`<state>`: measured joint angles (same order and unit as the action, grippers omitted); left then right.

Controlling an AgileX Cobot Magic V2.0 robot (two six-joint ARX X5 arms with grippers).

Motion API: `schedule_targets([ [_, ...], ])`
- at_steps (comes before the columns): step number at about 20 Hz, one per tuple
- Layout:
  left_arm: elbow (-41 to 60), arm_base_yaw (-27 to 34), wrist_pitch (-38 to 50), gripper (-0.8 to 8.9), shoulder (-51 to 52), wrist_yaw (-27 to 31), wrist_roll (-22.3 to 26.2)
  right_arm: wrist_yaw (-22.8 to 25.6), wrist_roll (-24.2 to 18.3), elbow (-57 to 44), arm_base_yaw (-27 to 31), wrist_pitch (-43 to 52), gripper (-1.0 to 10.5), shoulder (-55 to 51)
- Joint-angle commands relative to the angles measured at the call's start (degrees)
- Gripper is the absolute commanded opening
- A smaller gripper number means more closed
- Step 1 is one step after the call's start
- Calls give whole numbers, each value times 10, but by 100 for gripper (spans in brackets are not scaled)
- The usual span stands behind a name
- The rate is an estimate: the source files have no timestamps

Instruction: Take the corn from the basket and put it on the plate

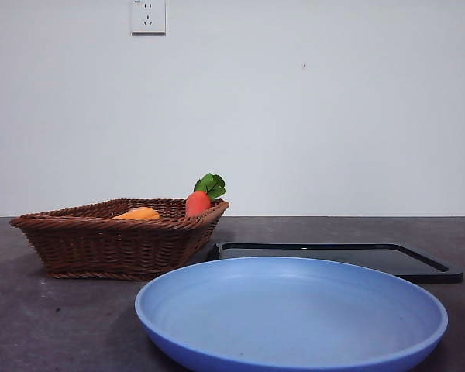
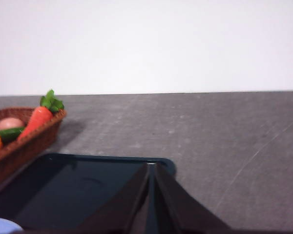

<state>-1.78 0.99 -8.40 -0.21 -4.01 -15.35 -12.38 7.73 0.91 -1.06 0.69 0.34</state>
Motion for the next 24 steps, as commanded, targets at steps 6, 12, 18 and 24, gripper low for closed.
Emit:
schedule_targets([
  [6, 8, 1, 0, 4, 0, -40, -97, -12, 97, 0, 0, 11, 2, -1],
  [12, -55, 1, -64, 4, -2, -79, -123, -15, 187, 41, 0, -53, 2, -1],
  [18, -138, 1, -120, 4, -39, -110, -121, -28, 183, 120, 0, -119, 2, 38],
  [24, -220, 1, -179, 4, -115, -171, -75, -92, 129, 222, 0, -200, 2, 130],
])
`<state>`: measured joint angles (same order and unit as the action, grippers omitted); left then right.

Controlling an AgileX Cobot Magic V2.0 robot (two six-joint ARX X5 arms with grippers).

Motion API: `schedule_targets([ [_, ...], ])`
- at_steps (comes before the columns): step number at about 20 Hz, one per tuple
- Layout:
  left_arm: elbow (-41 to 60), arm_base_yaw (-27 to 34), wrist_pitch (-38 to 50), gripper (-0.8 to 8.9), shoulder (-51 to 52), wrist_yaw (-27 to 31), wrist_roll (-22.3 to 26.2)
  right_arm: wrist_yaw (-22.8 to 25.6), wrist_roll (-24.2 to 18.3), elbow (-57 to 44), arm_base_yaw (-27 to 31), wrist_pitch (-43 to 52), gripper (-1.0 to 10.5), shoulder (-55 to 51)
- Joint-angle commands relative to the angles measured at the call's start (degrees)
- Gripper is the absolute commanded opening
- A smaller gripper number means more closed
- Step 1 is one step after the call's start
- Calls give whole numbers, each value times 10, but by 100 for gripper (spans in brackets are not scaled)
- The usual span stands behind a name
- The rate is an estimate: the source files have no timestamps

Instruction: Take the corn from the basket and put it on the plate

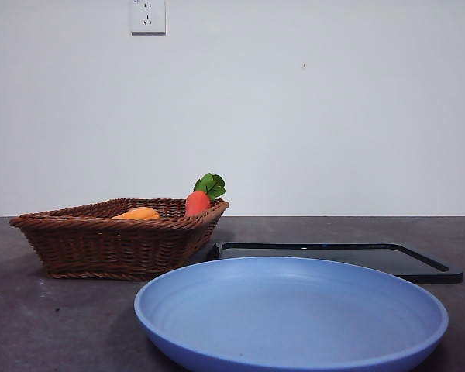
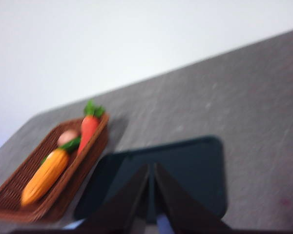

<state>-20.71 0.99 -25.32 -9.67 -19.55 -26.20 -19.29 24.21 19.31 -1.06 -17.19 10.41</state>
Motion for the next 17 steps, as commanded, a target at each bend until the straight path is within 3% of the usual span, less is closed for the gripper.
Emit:
schedule_targets([
  [1, -47, 1, -23, 4, -35, -26, 48, -37, -53, 59, 0, -44, 2, 49],
  [6, -124, 1, -90, 4, -103, -82, 120, -92, -148, 152, -10, -151, 2, 137],
  [11, -185, -6, -156, 4, -152, -110, 170, -99, -229, 229, -33, -261, 2, 202],
  [17, -217, -36, -210, 4, -179, -110, 198, -89, -264, 272, -65, -341, 2, 240],
])
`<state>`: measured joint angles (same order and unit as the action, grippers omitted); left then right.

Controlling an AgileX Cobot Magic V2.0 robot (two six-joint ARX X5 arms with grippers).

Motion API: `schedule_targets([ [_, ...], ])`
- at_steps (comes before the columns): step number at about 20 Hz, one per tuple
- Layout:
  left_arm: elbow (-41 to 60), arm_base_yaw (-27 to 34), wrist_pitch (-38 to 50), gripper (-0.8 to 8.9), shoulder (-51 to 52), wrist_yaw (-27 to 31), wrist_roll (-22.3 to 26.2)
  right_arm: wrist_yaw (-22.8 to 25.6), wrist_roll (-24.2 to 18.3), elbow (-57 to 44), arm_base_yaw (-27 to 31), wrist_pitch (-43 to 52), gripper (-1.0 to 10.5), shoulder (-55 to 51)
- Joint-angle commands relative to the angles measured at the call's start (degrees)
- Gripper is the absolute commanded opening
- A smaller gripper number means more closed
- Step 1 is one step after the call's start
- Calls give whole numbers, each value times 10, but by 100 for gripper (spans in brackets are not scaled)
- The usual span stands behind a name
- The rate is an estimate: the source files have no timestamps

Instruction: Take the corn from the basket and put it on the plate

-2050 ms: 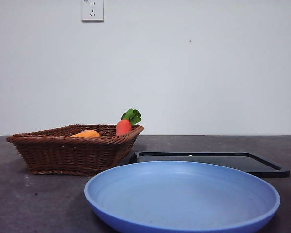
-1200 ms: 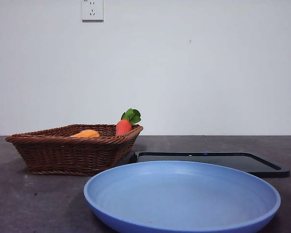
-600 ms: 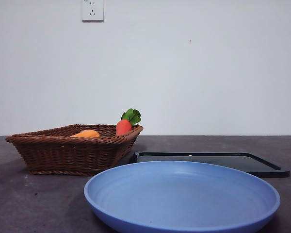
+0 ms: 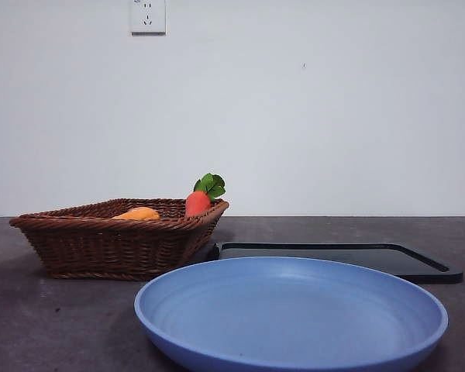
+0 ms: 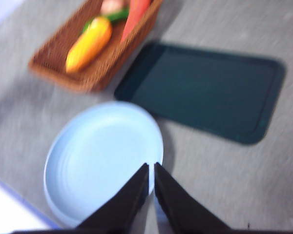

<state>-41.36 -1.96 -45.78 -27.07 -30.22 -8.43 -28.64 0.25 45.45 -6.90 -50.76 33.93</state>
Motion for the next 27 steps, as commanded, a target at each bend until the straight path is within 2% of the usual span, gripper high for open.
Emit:
schedule_targets([
  [1, -10, -10, -9, 4, -6, -3, 20, 6, -24, 11, -11, -8, 2, 5],
  [3, -10, -12, -9, 19, -6, -3, 20, 5, -24, 11, -15, -10, 7, 4],
  [4, -10, -12, -9, 71, -6, -3, 19, 5, -21, 11, -16, -12, 43, 4],
  [7, -10, -12, -8, 356, -7, -2, 19, 5, 3, 11, -16, -16, 308, 5],
  [8, -10, -12, -9, 396, -7, -2, 19, 3, 8, 11, -16, -16, 312, 11],
  [14, -10, -12, -10, 394, -7, -3, 14, 0, 22, 11, -38, -17, 312, 82],
  [19, -10, -12, -10, 394, -7, -3, 15, 4, 21, 11, -70, -10, 312, 201],
  [27, -10, -12, -10, 391, -7, -3, 14, 17, 23, 11, -107, 97, 307, 403],
])
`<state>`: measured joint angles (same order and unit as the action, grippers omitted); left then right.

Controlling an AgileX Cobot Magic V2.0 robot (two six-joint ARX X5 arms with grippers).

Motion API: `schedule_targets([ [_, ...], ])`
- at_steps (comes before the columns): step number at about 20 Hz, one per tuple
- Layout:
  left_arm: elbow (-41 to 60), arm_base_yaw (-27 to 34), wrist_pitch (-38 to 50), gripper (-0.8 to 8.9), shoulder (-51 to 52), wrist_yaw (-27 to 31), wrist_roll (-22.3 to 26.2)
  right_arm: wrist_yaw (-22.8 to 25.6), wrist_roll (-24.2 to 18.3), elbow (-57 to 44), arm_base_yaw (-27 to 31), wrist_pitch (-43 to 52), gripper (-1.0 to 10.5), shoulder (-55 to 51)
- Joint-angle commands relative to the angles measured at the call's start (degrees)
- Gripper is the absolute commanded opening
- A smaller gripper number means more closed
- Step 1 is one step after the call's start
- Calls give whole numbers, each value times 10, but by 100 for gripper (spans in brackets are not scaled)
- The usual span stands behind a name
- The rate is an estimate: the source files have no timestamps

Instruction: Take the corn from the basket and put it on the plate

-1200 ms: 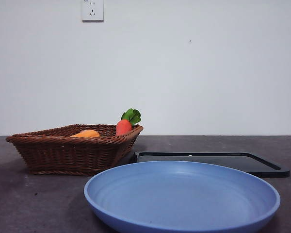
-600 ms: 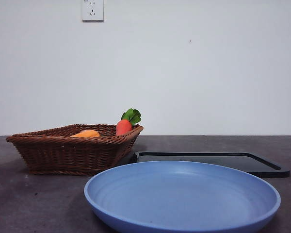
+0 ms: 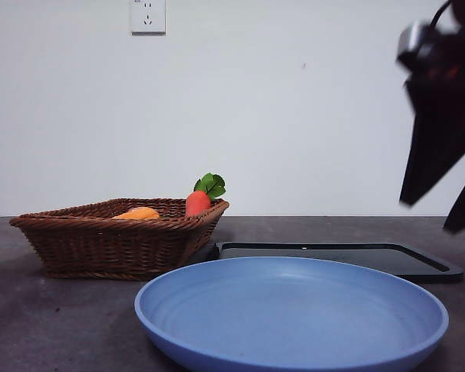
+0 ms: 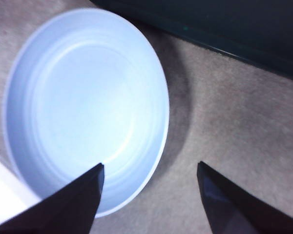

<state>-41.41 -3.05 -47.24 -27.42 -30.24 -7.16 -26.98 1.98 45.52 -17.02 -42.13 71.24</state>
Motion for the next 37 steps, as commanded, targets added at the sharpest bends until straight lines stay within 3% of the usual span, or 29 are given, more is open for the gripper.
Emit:
schedule_targets([
  [1, -10, -1, 5, 391, -3, -2, 2, 0, 6, 10, -10, 25, 304, 52],
  [8, -10, -1, 5, 391, -3, -2, 0, 7, 6, 10, -44, 74, 274, 147],
  [14, -10, -1, 5, 391, -3, -2, 0, 19, 8, 10, -56, 76, 16, 181],
  [17, -10, -1, 7, 391, -5, -2, 1, 19, 9, 10, -56, 81, 2, 182],
  [21, -11, -1, 19, 391, -42, -2, 0, 19, 10, 10, -50, 74, 2, 164],
  [27, -59, -23, 63, 389, -178, 3, 3, 15, 19, 10, -47, 2, 2, 50],
  [32, -139, -116, 115, 390, -339, 127, 7, 15, 38, 10, -46, -38, 2, -66],
  [37, -245, -166, 125, 390, -527, 221, 23, 16, 71, 10, -37, -58, 2, -160],
])
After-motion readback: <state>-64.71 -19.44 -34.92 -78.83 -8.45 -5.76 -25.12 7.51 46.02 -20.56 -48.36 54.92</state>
